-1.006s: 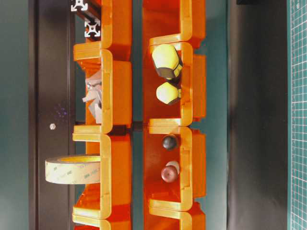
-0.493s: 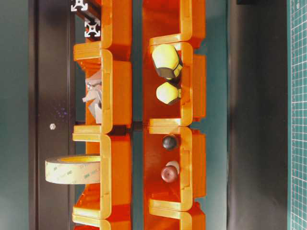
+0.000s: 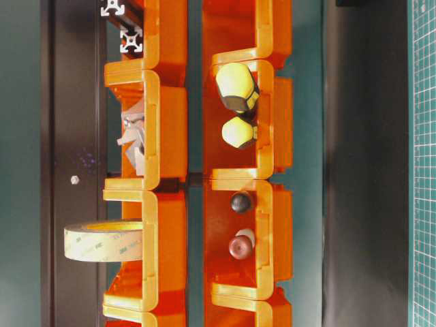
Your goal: Pick cutter from container rack with right arm.
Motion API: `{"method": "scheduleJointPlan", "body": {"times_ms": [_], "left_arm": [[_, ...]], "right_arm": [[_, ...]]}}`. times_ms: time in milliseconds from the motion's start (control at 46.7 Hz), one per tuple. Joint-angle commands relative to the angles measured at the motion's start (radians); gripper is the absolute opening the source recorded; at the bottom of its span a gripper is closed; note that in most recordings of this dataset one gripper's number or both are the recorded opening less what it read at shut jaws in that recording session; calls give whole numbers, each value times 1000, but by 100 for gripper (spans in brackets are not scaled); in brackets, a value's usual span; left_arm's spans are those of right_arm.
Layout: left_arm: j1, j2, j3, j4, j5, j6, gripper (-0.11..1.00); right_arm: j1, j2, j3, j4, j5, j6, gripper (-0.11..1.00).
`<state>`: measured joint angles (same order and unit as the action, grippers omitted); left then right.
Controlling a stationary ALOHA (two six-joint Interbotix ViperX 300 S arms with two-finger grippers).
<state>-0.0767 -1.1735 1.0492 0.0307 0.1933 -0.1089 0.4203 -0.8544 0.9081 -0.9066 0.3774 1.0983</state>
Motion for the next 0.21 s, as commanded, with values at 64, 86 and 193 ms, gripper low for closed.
{"method": "scheduleJointPlan", "body": {"times_ms": [64,86,193], "left_arm": [[0,11,-25,3,-12,-3,0],[0,11,-25,3,-12,-3,0],[0,6,-26,3,-12,-2,0]], "right_arm": [[-2,3,-3,-3,-12,0,75],[-3,3,-2,-5,-12,0,75],[-3,-5,8,-5,-6,0,75]]}}
